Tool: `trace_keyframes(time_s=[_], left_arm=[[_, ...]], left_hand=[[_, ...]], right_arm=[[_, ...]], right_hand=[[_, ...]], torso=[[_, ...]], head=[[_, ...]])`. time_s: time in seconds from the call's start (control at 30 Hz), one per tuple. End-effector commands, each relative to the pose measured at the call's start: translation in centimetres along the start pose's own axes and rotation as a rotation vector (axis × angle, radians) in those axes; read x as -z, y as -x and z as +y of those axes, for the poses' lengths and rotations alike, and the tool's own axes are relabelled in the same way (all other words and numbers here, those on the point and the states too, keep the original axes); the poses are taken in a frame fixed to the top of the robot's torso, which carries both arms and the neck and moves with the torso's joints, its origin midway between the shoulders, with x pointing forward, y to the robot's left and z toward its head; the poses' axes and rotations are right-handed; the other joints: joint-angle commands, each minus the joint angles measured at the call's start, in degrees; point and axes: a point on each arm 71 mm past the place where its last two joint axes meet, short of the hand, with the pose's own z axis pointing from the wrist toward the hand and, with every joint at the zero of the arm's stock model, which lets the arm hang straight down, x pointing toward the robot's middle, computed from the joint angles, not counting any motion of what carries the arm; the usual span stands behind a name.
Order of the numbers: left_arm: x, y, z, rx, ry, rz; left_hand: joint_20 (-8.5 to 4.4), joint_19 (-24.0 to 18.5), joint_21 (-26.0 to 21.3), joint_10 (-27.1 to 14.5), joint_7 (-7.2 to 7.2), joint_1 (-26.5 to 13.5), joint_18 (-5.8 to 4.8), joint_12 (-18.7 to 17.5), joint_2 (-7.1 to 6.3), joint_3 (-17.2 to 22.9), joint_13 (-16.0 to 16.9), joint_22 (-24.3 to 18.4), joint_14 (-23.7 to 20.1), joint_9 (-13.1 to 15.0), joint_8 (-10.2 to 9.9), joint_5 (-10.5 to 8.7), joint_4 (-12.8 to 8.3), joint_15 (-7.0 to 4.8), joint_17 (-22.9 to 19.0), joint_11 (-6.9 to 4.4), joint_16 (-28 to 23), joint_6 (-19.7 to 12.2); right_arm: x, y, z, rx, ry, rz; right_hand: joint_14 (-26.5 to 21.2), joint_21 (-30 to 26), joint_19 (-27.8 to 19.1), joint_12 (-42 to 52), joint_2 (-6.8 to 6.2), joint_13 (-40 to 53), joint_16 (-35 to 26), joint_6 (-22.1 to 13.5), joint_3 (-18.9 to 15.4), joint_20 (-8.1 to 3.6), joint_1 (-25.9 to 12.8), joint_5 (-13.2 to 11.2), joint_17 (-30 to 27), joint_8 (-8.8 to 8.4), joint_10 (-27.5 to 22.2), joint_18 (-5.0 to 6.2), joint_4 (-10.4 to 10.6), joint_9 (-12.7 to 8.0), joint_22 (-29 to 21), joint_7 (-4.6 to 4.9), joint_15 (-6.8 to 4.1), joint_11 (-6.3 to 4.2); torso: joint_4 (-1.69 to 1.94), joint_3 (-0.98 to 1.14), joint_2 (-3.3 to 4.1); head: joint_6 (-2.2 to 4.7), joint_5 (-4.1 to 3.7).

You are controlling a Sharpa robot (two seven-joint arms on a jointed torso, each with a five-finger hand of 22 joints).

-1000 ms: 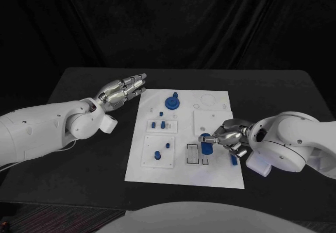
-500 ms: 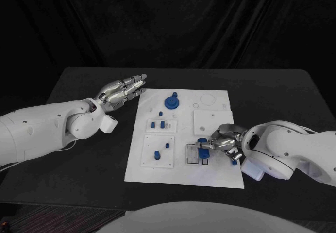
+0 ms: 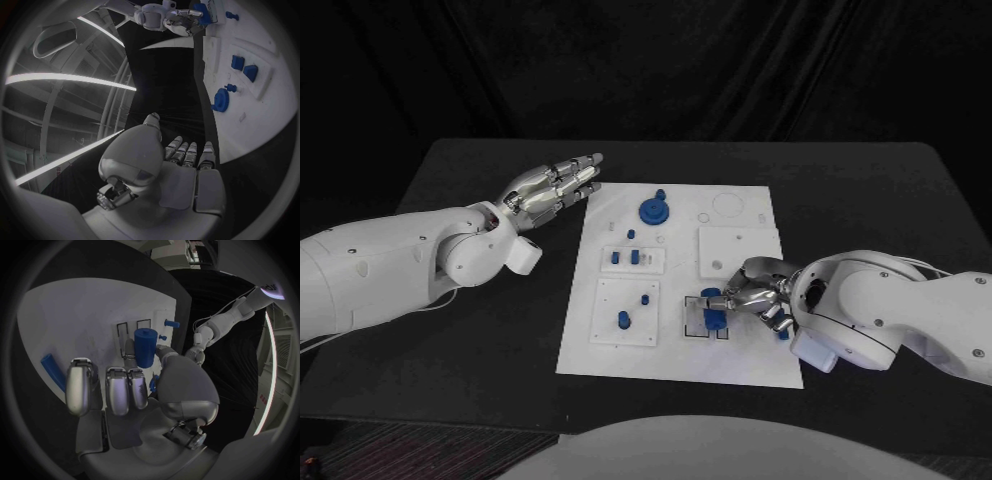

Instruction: Assemble the parts on the task board

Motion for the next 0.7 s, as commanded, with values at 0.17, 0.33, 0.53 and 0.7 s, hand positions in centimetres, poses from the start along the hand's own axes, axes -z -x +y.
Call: trace_keyframes(time_s=[0.17, 0.33, 0.53, 0.7], left_arm=[[-0.09, -0.23, -0.01, 0.011, -0.007, 0.014], [-0.1, -0.23, 0.0, 0.012, -0.006, 0.014], [-0.14, -0.26, 0.02, 0.012, -0.005, 0.016], [-0.15, -0.25, 0.04, 0.013, -0.004, 0.017]], left_hand=[[0.28, -0.06, -0.19, 0.1, 0.46, 0.62, 0.58, -0.2, 0.04, 0.0, -0.09, -0.09, 0.03, 0.06, 0.21, 0.26, -0.41, 0.34, -0.06, 0.43, -0.21, -0.04], [0.33, -0.06, -0.19, 0.1, 0.46, 0.7, 0.59, -0.2, 0.05, 0.04, -0.09, -0.09, 0.03, 0.07, 0.23, 0.39, -0.57, 0.39, -0.06, 0.43, -0.21, -0.02], [0.36, -0.06, -0.19, 0.1, 0.46, 0.75, 0.59, -0.2, 0.07, 0.08, -0.09, -0.09, 0.03, 0.06, 0.23, 0.5, -0.69, 0.41, -0.06, 0.43, -0.21, -0.04], [0.38, -0.06, -0.19, 0.1, 0.47, 0.79, 0.6, -0.2, 0.09, 0.11, -0.09, -0.09, 0.03, 0.06, 0.23, 0.57, -0.78, 0.43, -0.06, 0.44, -0.21, -0.04]], right_arm=[[-0.07, -0.55, 0.02, 0.053, -0.009, 0.049], [-0.13, -0.71, 0.16, 0.061, -0.006, 0.059], [-0.25, -0.74, 0.23, 0.063, -0.004, 0.061], [-0.35, -0.64, 0.21, 0.059, -0.004, 0.056]], right_hand=[[5.02, -1.35, -0.68, 0.15, 0.2, 15.09, -0.59, -1.0, 2.64, 0.66, -1.31, -2.73, 11.07, 0.19, 6.04, 0.59, -2.68, -0.38, 11.15, 0.24, 0.54, 0.59], [4.9, -1.96, -1.01, 0.15, 0.34, 15.09, -0.74, -1.38, 1.72, 0.87, -1.86, -5.09, 10.72, 0.54, 6.04, 0.73, -1.68, -0.67, 10.98, 0.44, 0.74, 0.79], [4.86, -2.16, -1.04, 0.15, 0.66, 15.09, -0.77, -1.68, -0.15, 1.05, -3.2, -10.27, 10.62, 1.25, 6.04, 0.76, 0.46, -1.07, 10.97, 0.54, 0.87, 0.92], [4.83, -2.29, -1.05, 0.15, 1.4, 15.09, -0.81, -1.94, -1.59, 1.09, -4.28, -13.48, 10.52, 1.82, 6.04, 0.78, 2.52, -1.39, 10.97, 0.55, 0.89, 0.93]], torso=[[0.02, -0.01, 0.02], [-0.06, 0.0, 0.04], [-0.06, 0.01, 0.0], [-0.03, 0.03, -0.01]], head=[[-0.01, -0.08], [-0.01, 0.0], [-0.01, -0.01], [-0.01, -0.06]])
